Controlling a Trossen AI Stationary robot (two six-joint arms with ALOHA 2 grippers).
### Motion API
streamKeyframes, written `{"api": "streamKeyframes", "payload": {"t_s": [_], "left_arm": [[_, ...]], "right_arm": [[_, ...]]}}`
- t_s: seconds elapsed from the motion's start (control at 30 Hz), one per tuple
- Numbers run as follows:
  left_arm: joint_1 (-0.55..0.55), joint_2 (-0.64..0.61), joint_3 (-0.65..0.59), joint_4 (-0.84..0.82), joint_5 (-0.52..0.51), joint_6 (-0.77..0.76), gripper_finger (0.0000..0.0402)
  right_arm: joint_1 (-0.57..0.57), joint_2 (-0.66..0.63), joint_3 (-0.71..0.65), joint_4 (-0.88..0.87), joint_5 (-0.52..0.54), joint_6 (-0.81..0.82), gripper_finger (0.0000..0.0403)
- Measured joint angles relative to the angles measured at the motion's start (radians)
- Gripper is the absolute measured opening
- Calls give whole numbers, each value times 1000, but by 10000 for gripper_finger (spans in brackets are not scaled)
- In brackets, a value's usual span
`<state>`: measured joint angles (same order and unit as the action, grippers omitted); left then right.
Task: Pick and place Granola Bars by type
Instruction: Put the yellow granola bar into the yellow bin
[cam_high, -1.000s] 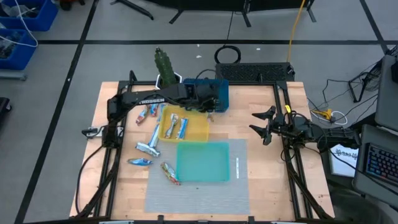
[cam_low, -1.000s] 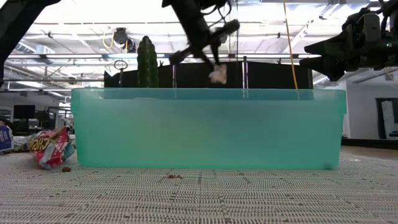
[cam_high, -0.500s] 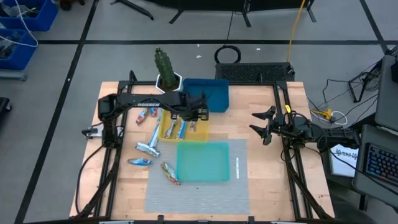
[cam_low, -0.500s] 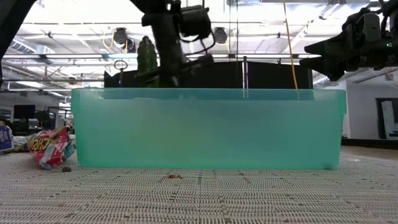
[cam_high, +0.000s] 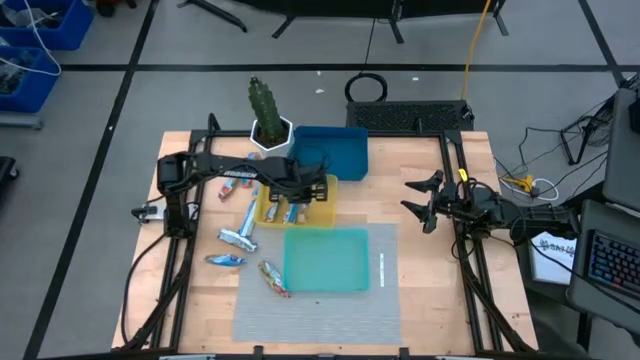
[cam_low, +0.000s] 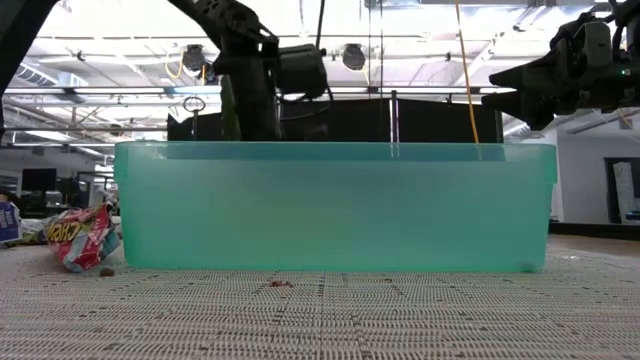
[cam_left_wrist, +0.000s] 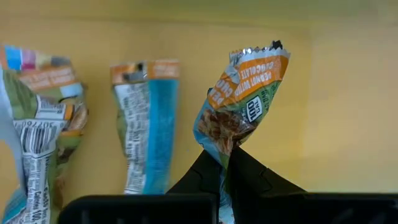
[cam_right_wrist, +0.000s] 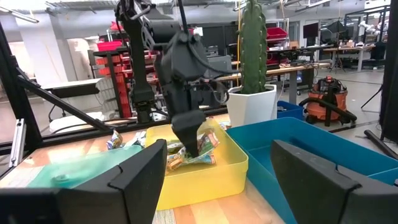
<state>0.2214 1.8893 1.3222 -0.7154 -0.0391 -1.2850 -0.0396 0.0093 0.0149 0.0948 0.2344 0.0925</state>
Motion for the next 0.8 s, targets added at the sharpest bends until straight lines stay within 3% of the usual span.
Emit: {"api": "streamKeyframes", "payload": {"t_s": [0.4, 0.8], "left_arm": [[0, 0, -70, 66, 16, -4, 16], [2, 0, -70, 82, 13, 30, 107]], "right_arm": [[0, 0, 0, 0, 0, 0, 279], [0, 0, 0, 0, 0, 0, 279]]}}
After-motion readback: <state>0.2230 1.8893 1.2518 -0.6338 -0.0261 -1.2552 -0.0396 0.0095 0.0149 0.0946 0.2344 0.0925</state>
